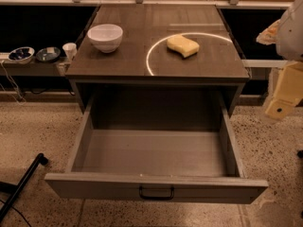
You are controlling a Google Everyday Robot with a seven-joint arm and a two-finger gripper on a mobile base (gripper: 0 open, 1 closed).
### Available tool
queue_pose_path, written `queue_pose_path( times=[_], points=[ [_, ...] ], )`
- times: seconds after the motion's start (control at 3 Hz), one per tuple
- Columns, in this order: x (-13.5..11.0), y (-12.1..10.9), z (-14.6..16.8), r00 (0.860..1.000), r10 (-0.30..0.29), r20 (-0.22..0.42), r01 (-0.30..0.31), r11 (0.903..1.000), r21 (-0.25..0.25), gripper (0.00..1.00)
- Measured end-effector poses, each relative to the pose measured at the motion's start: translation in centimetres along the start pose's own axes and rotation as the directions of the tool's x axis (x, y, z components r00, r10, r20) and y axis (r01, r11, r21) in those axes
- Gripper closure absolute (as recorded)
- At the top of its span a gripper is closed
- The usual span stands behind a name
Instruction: Place sponge into top drawer
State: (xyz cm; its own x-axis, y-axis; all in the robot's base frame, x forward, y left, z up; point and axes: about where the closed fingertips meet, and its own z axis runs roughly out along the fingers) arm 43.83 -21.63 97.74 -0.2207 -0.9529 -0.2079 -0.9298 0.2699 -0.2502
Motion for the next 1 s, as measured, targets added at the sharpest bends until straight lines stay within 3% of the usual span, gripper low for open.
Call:
queue_pose_path(
  times=[0.33, 0.67, 1.0],
  points=[
    [0.0, 0.0, 0.0, 1.0, 0.0, 0.0, 0.0, 1.0, 0.0, 0.0],
    [-1.0, -2.1, 0.5, 1.0, -0.009, 0.024, 0.009, 1.0, 0.0, 0.0],
    [-3.8, -8.0, 2.0, 0.995, 0.001, 0.097, -0.004, 0.9993, 0.038, 0.0]
  ],
)
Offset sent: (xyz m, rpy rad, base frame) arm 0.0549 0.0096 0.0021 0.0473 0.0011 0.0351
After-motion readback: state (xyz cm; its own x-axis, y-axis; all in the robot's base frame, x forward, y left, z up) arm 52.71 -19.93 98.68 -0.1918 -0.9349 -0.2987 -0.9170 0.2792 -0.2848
